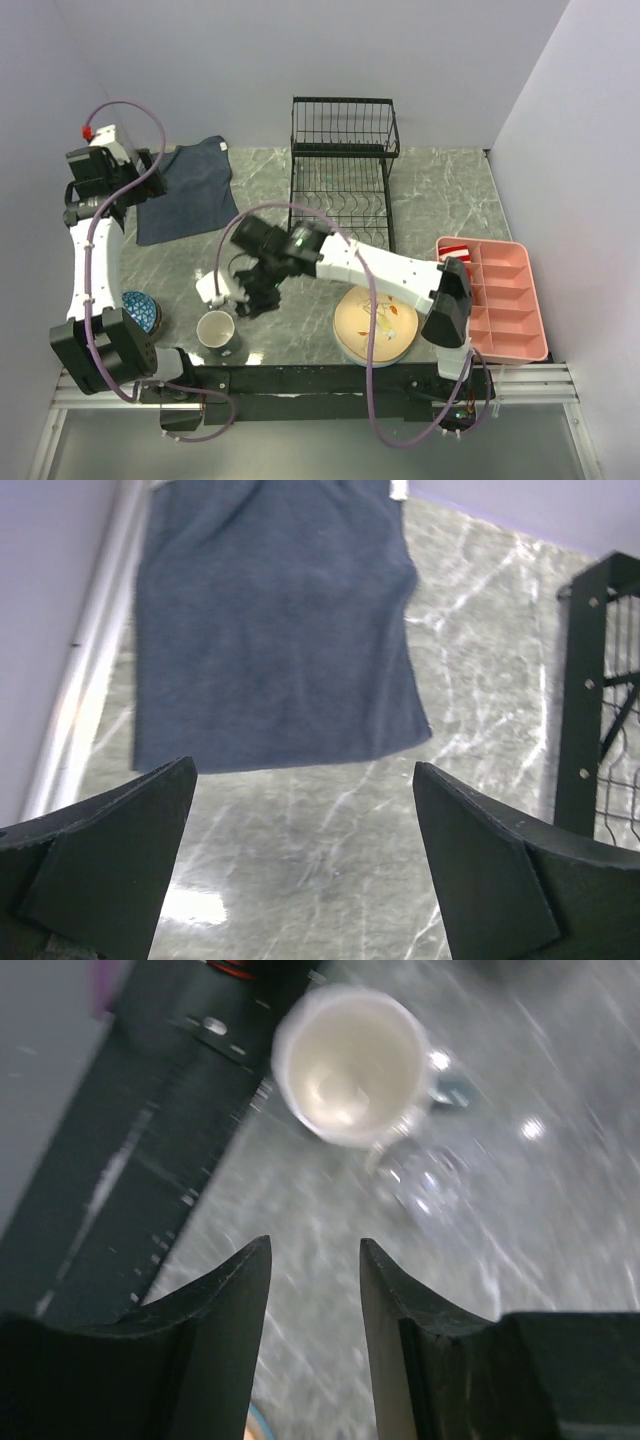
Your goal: Load the mixed dishes into the dish rack
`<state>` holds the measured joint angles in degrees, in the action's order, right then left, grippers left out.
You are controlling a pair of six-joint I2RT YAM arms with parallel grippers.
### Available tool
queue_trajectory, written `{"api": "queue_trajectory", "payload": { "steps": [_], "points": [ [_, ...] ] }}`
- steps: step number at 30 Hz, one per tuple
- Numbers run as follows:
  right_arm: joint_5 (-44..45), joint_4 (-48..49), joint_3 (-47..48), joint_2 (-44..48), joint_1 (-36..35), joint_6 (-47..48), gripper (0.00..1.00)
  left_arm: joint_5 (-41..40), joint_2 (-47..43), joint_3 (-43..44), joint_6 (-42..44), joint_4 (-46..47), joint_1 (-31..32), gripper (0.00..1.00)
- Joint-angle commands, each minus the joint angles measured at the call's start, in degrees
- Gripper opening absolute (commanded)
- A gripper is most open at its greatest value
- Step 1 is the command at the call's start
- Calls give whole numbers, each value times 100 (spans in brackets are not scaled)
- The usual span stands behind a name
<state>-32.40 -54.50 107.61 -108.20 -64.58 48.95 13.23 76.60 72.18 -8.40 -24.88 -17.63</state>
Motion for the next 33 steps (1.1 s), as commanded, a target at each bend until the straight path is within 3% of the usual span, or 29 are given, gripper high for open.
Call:
{"api": "queue_trajectory", "payload": {
  "steps": [1, 9, 20, 22, 27, 33],
  "points": [
    [6, 203, 137, -227, -510, 97, 48, 126, -154, 446, 154, -350, -258, 96],
    [278, 273, 629, -913, -1074, 36, 47, 443, -365, 463, 331, -482, -917, 97],
    [691, 572, 937, -1537, -1145, -175, 46, 909, -611, 586, 462, -579, -1041, 96],
    [709, 581, 963, -1625, -1145, -184, 44, 970, -637, 656, 524, -562, -1050, 96],
    [648, 511, 1051, -1582, -1145, -210, 28, 1146, -690, 841, 699, -544, -1076, 96],
    [586, 239, 919, -1317, -1189, -105, 26, 1295, -673, 1017, 735, -438, -1085, 96]
  ]
}}
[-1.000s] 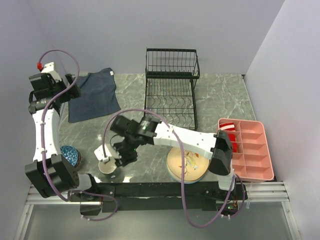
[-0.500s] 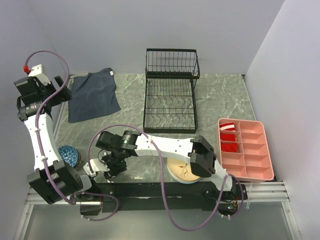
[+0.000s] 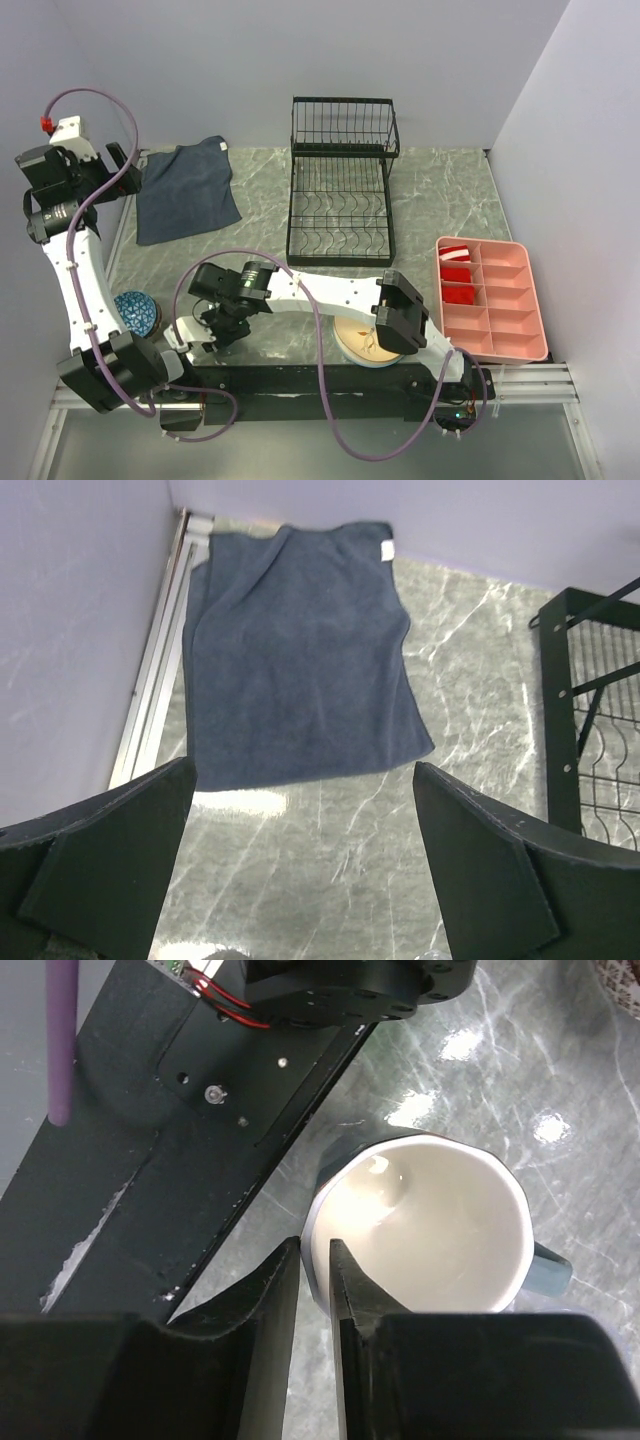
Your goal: Load the mixed dishes into the dish rack
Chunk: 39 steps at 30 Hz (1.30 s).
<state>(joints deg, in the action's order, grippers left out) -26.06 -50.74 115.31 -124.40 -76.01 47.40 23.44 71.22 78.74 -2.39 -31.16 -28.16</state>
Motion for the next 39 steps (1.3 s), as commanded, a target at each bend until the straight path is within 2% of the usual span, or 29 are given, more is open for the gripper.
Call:
{"api": "queue_trajectory", "payload": {
  "steps": [1, 4, 5, 10, 20, 26, 28, 36, 39],
  "points": [
    [-57, -207, 176, 276, -37, 68, 26, 301, -126, 379, 134, 189, -31, 96],
    [-109, -392, 142, 179, -37, 85, 20, 363, -205, 335, 160, 242, -40, 96],
    [-92, -419, 106, 162, -46, 86, 15, 380, -222, 283, 169, 259, -31, 96],
    [75, -349, -349, 460, -46, 59, 8, 600, -346, 160, 424, 338, -31, 96],
    [550, -472, -1669, 1514, -46, 279, 5, 1408, -381, -34, 836, 278, -31, 96],
    [909, -577, -2047, 1910, -37, 410, 3, 2065, -477, -26, 1907, -126, -31, 96],
    [1024, -604, -2222, 2024, 7, 542, 2, 2322, -469, 18, 2540, -635, -31, 96],
    [1376, -472, -3040, 2613, 314, 885, 0, 3166, -565, -60, 3946, -1963, -23, 96],
    [1315, -472, -2997, 2736, 385, 842, 0, 3421, -714, -245, 3975, -1912, 12, 96]
  ]
}}
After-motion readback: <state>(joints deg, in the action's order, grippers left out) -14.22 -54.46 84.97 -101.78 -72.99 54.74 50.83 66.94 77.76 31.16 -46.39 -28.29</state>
